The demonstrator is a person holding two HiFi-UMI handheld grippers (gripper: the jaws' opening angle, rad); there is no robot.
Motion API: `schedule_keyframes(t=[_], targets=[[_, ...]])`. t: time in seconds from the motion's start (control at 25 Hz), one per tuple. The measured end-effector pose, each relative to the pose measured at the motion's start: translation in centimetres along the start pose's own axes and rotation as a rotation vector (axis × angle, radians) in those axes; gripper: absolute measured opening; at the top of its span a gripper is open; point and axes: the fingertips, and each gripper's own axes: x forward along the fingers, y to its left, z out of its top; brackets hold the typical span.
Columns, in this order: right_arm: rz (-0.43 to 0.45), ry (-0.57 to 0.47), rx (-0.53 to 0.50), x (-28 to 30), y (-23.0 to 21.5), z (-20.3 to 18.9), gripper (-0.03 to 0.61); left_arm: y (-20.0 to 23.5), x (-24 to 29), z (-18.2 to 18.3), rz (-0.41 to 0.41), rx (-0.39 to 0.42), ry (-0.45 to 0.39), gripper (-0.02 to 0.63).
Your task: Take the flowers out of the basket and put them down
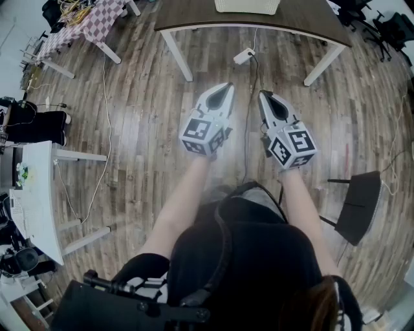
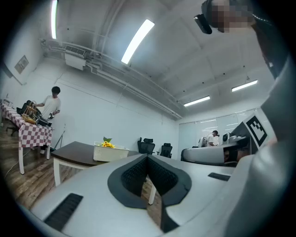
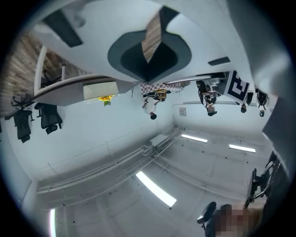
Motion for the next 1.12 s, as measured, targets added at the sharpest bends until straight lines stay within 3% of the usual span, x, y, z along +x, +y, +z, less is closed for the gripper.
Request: schedule_keyframes(t=[0.56, 1.12], targets=[[-0.037, 0.007, 0.019, 2.6, -3.2, -1.1, 0.002, 1.0, 3.9, -2.5, -0.047, -0.002, 0.027, 0.012], [0.044, 0.037, 0.012, 11.3, -11.9, 0.0, 0.003, 5.7, 14.4, -2.8, 0.029, -0.025, 0.037, 0.012]])
